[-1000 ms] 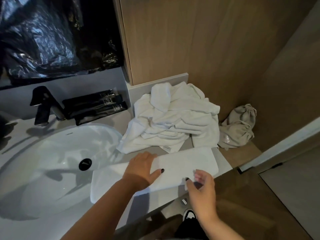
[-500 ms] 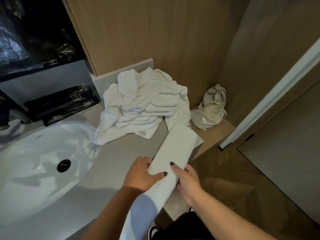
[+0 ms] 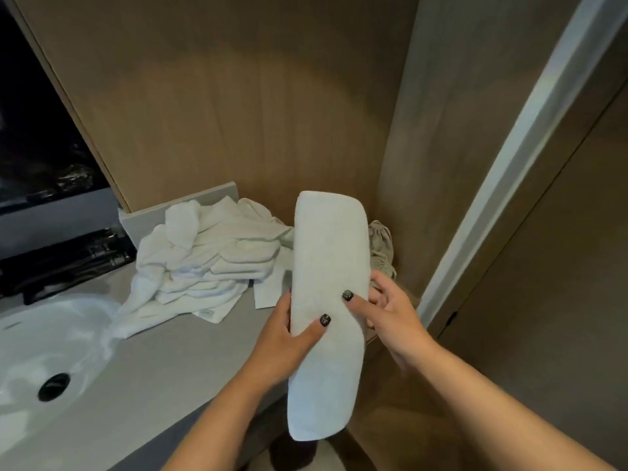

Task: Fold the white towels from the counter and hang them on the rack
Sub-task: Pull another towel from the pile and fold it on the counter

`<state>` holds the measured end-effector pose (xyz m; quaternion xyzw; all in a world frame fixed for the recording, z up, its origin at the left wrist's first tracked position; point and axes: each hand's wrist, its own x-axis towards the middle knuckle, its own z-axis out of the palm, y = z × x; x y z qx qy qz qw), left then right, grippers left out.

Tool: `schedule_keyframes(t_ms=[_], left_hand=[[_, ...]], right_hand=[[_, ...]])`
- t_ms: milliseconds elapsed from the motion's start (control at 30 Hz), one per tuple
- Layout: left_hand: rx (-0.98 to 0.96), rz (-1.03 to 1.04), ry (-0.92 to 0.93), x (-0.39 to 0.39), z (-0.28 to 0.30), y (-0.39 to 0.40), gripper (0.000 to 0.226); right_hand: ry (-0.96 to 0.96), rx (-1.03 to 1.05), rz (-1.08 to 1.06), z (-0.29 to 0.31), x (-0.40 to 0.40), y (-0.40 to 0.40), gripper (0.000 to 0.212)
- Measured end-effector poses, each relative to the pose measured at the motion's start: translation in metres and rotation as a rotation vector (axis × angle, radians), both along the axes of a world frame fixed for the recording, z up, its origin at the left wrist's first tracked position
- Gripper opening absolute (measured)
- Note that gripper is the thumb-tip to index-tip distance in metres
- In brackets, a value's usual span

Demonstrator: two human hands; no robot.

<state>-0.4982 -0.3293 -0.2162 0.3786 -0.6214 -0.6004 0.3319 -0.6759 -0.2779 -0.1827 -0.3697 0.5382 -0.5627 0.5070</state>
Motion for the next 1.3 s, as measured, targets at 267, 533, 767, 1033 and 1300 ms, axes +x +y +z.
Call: schedule_keyframes(t_ms=[267,533,767,1033,1300], left_hand=[[-0.397,-0.071,0.046,-0.129,0.09,0.018,0.055],[-0.657,-0.155,-0.052,-0.198,0.192,0.005,0.087],[-0.57,-0.032,0.094,-0.225,0.261,-0.016,0.043],[-0.749,0.083,0.213,-0.268,0.33,-0.068,0.047],[-0.939,0.087,0.45,-0.294,0.432,-0.141,0.045]], right_hand=[[0.133,-0.169,-0.036,0.112,-0.128,0.007,0.04],[0.062,-0.198,0.031,0.215,-0.196,-0.012,0.045],[0.061,-0.451,0.027,0.288,-0.224,-0.038,0.023],[0.211,-0.701,0.132,0.405,-0.242,-0.083,0.053],[0.326,-0.951,0.112,0.513,-0.253,-0.135,0.047]])
